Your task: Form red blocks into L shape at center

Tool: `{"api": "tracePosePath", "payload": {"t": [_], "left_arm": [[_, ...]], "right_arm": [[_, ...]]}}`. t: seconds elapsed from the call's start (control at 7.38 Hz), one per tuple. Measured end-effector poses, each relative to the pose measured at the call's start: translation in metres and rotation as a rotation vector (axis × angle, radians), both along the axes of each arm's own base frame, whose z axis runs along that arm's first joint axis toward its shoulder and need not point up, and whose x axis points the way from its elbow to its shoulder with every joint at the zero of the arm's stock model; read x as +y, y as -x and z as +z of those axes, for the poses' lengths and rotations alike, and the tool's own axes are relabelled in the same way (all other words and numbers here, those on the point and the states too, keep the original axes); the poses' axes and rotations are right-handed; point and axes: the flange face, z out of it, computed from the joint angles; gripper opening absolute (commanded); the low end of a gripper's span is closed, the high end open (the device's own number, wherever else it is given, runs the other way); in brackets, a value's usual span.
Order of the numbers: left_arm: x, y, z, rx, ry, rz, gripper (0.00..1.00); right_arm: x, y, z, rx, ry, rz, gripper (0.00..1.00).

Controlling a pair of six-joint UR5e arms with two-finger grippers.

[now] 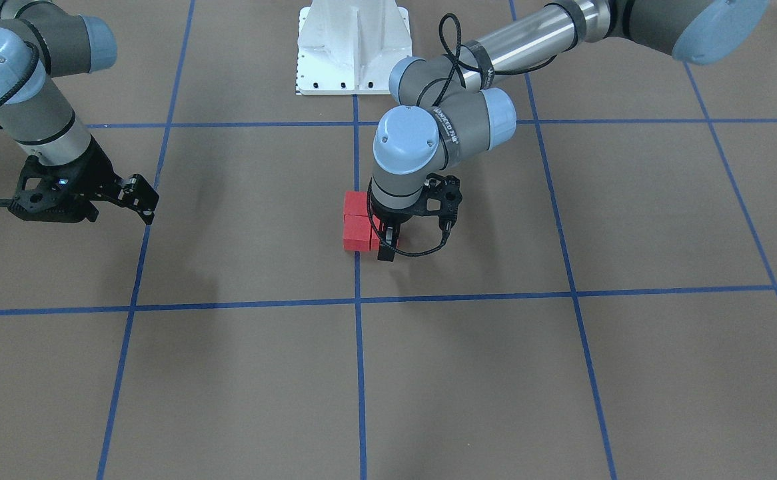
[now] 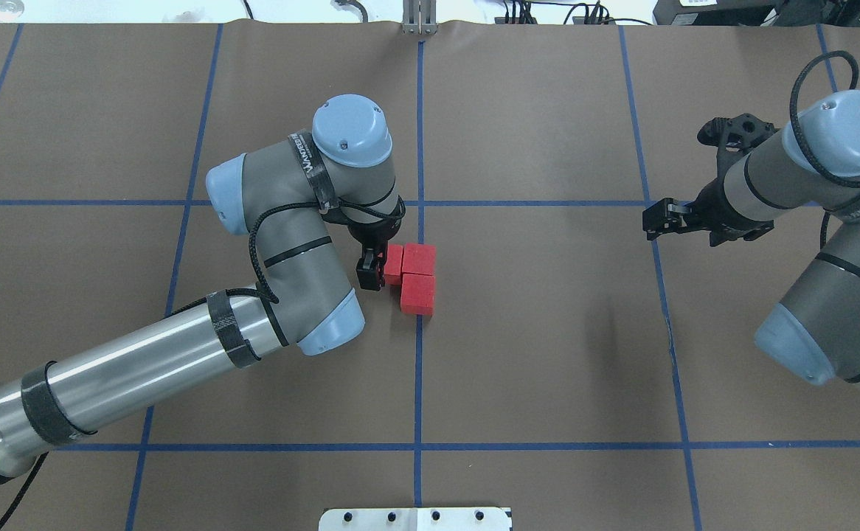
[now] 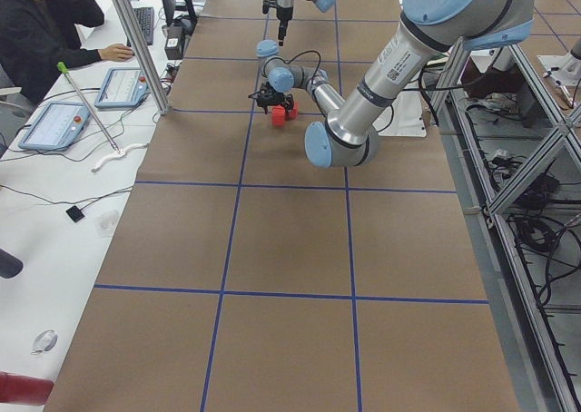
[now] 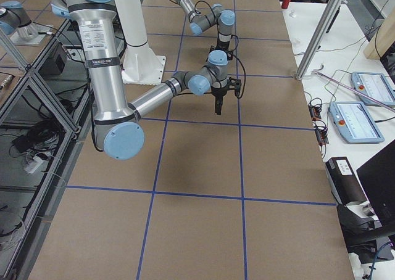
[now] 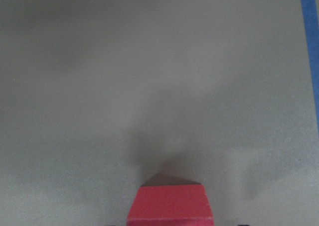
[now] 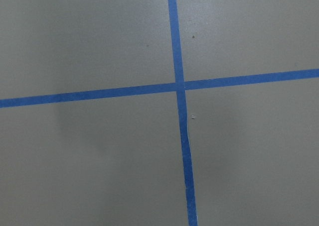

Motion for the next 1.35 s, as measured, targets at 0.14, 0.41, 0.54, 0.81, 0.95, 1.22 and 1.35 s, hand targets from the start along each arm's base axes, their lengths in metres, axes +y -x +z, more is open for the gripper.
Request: {"api": "tracePosePath", "payload": {"t": [0.14, 0.41, 0.54, 0.81, 0.95, 1.22, 1.35], "left_arm": [[-0.001, 0.003, -0.003, 0.006, -0.008, 0.001, 1.0], [-0.001, 0.021, -0.007, 0.029, -0.042, 0.007, 1.0], [0.004, 0.034, 0.005, 0.032, -0.051, 0.01, 1.0], [0.019, 0.055, 0.032, 0.03, -0.065, 0.025, 1.0], [0.022, 0.061, 0.039, 0.028, -0.07, 0.032, 1.0], [0.019, 0.094, 0.051, 0.036, -0.145, 0.065, 1.0], [0.021, 0.129, 0.067, 0.039, -0.227, 0.106, 1.0]], "right_arm": [[-0.001, 0.001, 0.001, 0.0, 0.0, 0.0, 1.0], [-0.005, 0.004, 0.008, -0.012, -0.013, 0.0, 1.0], [-0.006, 0.006, 0.012, -0.019, -0.019, 0.002, 1.0], [-0.007, 0.007, 0.012, -0.026, -0.023, 0.002, 1.0], [-0.007, 0.006, 0.011, -0.028, -0.026, 0.003, 1.0], [-0.016, -0.01, 0.008, -0.035, -0.035, 0.02, 1.0], [-0.022, -0.022, 0.008, -0.041, -0.033, 0.034, 1.0]]}}
